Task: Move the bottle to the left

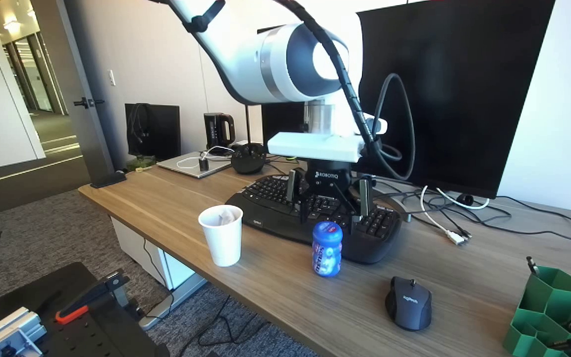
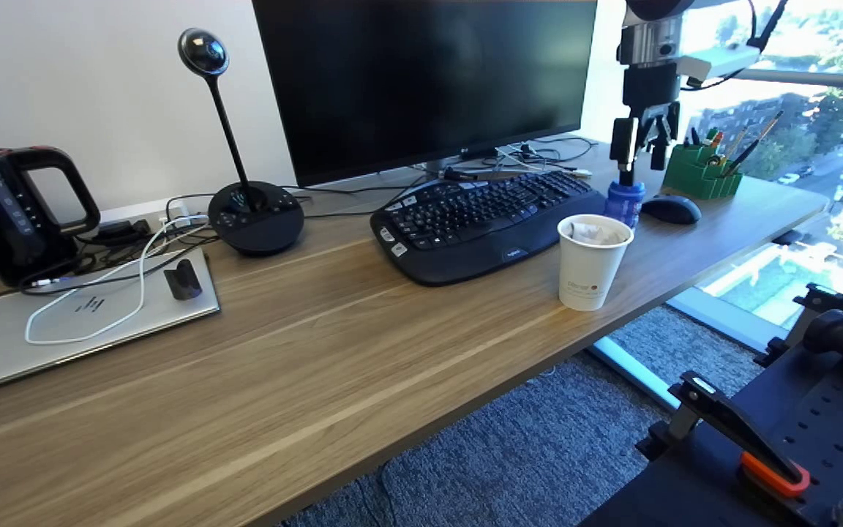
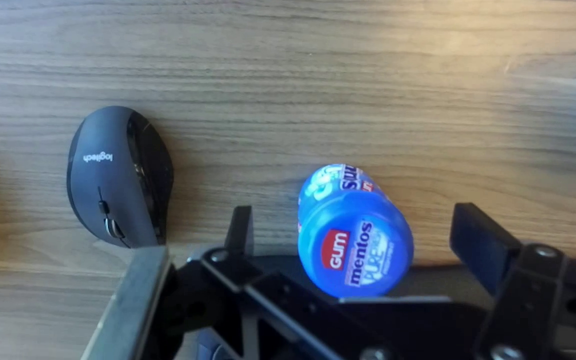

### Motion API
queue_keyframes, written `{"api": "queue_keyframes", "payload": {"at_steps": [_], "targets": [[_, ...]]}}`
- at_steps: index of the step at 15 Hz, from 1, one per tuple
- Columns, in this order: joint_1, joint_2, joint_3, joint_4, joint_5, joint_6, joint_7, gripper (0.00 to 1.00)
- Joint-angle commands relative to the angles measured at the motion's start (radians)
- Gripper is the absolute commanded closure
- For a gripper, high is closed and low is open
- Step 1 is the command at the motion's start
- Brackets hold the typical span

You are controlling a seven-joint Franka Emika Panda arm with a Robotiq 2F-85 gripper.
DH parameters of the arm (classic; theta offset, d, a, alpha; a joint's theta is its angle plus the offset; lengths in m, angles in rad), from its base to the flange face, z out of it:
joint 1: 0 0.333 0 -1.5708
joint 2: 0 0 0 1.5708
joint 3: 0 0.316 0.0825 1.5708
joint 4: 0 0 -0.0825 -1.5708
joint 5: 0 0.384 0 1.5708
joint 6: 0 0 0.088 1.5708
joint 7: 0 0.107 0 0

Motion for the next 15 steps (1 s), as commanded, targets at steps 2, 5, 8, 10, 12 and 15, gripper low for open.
{"api": "queue_keyframes", "payload": {"at_steps": [2, 5, 8, 10, 12, 15], "targets": [[0.000, -0.011, 0.014, 0.034, -0.002, -0.011, -0.009, 0.00], [-0.008, -0.013, 0.024, 0.042, 0.012, -0.020, -0.020, 0.00], [-0.014, -0.010, 0.024, 0.037, 0.017, -0.021, -0.025, 0.00], [-0.017, -0.008, 0.023, 0.032, 0.015, -0.015, -0.027, 0.00], [-0.018, -0.005, 0.022, 0.032, 0.013, -0.013, -0.026, 0.00], [-0.016, 0.004, 0.020, 0.036, 0.009, -0.012, -0.021, 0.00]]}}
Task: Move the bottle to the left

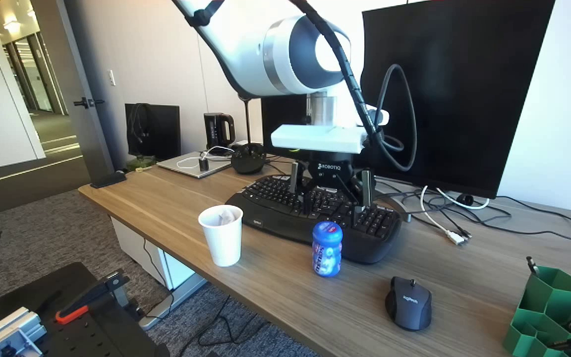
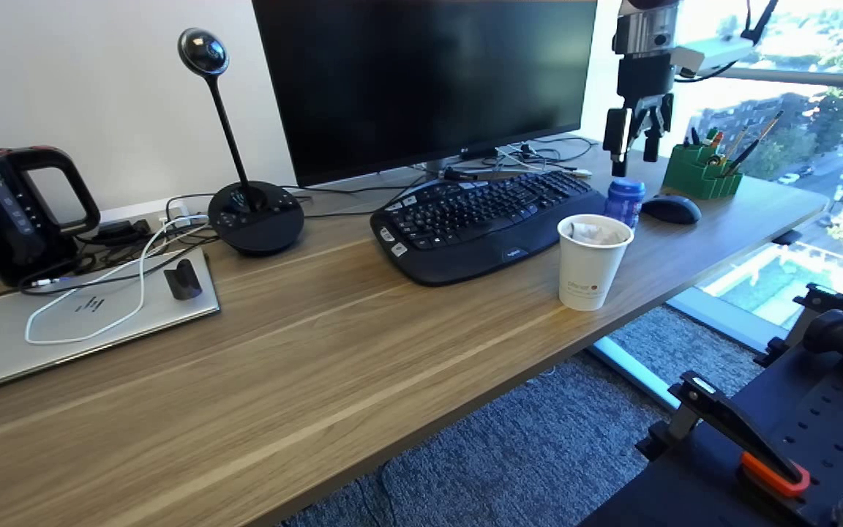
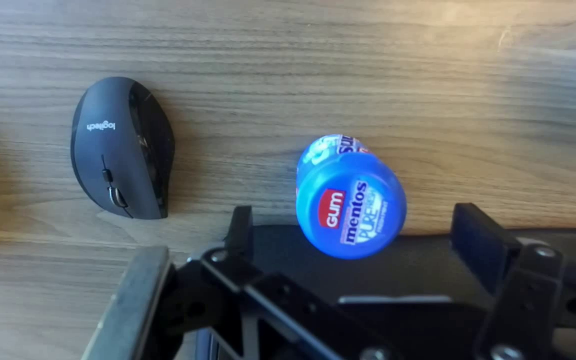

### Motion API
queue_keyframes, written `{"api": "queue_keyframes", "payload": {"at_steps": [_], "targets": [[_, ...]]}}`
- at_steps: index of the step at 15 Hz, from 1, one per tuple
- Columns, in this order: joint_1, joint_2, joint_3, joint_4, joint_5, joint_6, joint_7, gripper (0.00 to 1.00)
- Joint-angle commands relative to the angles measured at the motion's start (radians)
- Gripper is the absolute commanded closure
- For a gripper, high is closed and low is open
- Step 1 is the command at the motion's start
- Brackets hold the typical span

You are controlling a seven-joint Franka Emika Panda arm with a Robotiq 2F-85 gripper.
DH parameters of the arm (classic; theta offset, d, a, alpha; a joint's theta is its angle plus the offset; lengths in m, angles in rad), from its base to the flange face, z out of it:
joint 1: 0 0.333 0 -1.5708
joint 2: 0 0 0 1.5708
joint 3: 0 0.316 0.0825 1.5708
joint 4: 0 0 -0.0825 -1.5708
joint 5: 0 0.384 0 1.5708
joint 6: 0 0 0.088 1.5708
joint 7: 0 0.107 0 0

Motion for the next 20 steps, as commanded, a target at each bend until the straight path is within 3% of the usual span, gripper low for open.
{"api": "queue_keyframes", "payload": {"at_steps": [1, 20], "targets": [[-0.007, 0.006, 0.007, 0.006, 0.001, -0.007, -0.016, 0.00], [0.018, 0.041, -0.014, -0.004, -0.065, 0.008, 0.029, 0.00]]}}
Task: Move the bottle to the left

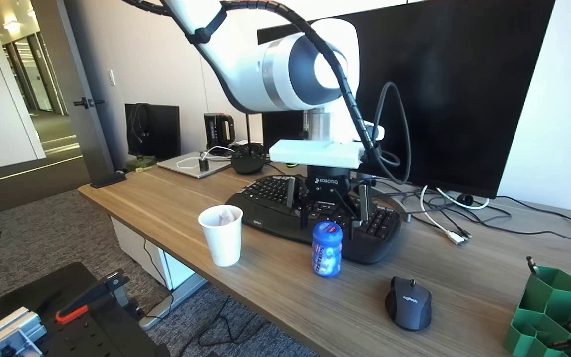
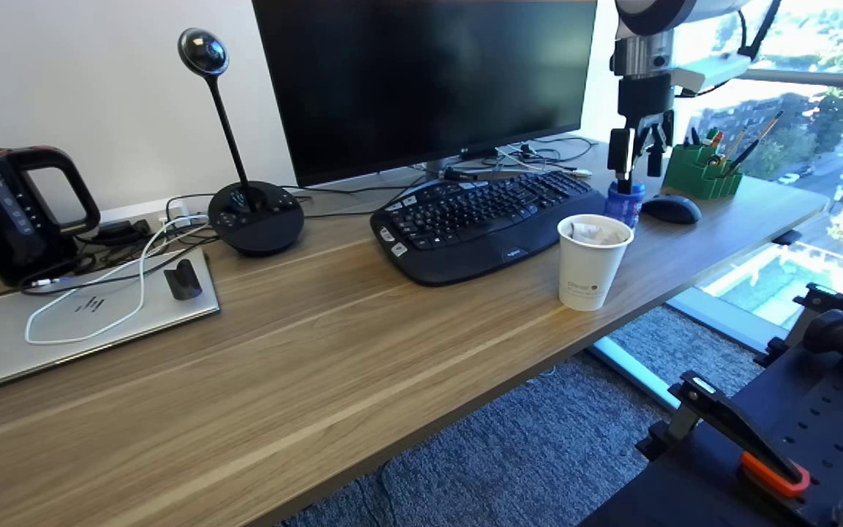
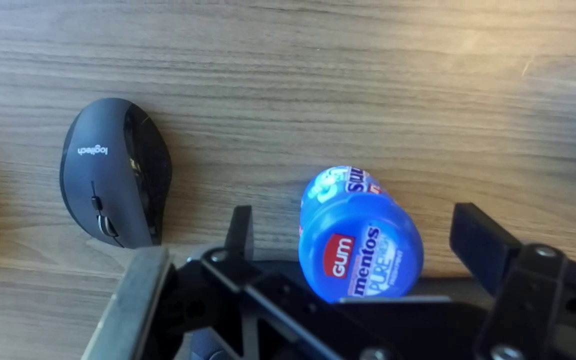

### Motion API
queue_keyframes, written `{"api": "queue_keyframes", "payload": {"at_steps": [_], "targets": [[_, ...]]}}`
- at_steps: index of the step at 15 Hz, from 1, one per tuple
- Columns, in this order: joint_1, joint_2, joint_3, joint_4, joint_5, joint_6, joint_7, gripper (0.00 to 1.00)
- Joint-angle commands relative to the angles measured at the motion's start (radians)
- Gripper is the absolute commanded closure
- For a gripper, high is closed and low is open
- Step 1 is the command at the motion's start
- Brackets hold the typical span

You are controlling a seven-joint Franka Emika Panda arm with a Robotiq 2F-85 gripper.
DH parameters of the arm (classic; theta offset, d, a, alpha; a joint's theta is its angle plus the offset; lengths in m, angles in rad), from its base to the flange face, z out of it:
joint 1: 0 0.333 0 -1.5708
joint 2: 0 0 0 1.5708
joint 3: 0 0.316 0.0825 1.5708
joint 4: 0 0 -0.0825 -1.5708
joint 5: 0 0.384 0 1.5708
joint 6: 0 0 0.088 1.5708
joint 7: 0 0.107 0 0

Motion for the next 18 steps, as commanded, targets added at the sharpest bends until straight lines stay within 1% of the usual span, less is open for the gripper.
{"api": "queue_keyframes", "payload": {"at_steps": [1, 3, 5, 6, 9, 11, 15, 16, 17, 18], "targets": [[0.015, 0.010, -0.013, 0.006, -0.022, 0.006, 0.022, 0.00], [0.019, 0.011, -0.017, 0.004, -0.032, 0.014, 0.035, 0.02], [0.021, 0.013, -0.018, 0.004, -0.035, 0.015, 0.043, 0.27], [0.021, 0.014, -0.019, 0.004, -0.036, 0.014, 0.047, 0.28], [0.022, 0.016, -0.021, 0.005, -0.040, 0.014, 0.060, 0.53], [0.022, 0.017, -0.021, 0.005, -0.043, 0.014, 0.066, 0.66], [0.021, 0.017, -0.021, 0.005, -0.043, 0.012, 0.069, 0.97], [0.020, 0.015, -0.021, 0.004, -0.044, 0.012, 0.068, 1.00], [0.021, 0.012, -0.021, 0.001, -0.045, 0.014, 0.066, 0.61], [0.021, 0.010, -0.021, -0.001, -0.046, 0.016, 0.066, 0.66]]}}
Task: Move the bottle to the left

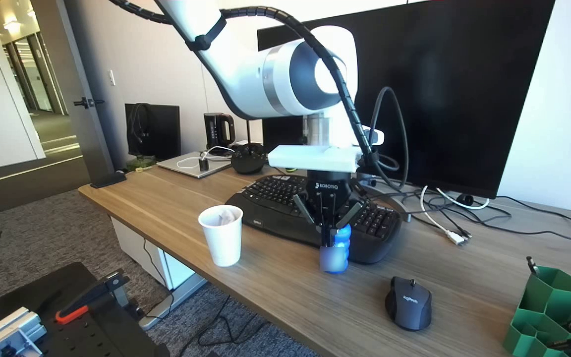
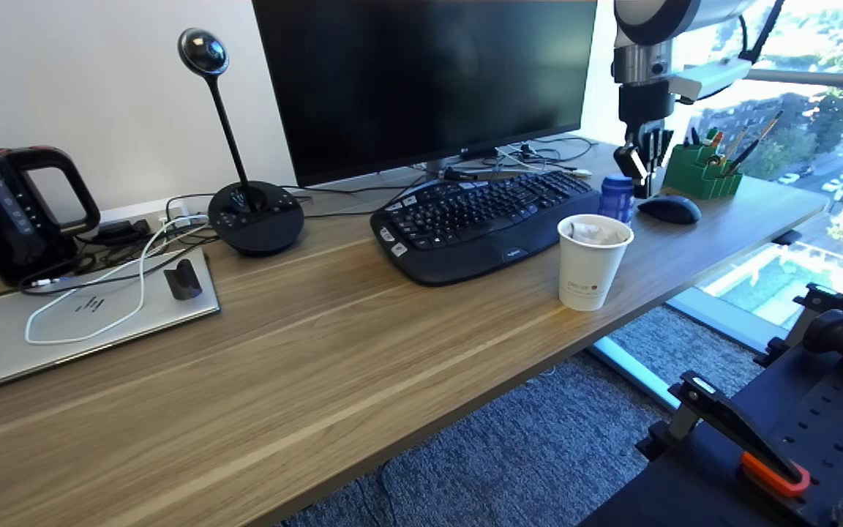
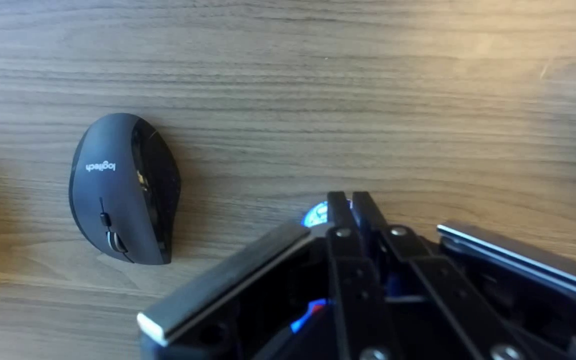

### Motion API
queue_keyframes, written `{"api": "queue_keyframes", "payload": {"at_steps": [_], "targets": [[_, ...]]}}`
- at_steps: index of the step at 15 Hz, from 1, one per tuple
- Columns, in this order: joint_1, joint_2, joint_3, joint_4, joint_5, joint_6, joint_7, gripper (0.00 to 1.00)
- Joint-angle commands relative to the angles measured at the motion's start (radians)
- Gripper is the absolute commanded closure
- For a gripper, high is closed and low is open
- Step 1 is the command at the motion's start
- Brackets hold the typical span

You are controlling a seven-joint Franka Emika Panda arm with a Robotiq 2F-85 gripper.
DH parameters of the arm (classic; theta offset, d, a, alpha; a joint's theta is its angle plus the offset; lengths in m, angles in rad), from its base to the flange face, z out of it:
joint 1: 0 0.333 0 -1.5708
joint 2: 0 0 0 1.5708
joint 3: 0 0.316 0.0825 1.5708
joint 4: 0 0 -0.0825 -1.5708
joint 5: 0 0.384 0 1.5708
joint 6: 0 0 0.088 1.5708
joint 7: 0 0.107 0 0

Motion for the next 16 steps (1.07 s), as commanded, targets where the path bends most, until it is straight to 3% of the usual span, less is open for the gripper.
{"api": "queue_keyframes", "payload": {"at_steps": [1, 10, 16], "targets": [[0.014, -0.005, -0.013, -0.003, -0.014, 0.015, 0.012, 0.64], [0.007, -0.050, 0.001, 0.014, 0.001, 0.011, -0.008, 0.01], [0.001, -0.027, 0.012, 0.091, 0.020, -0.033, -0.027, 0.00]]}}
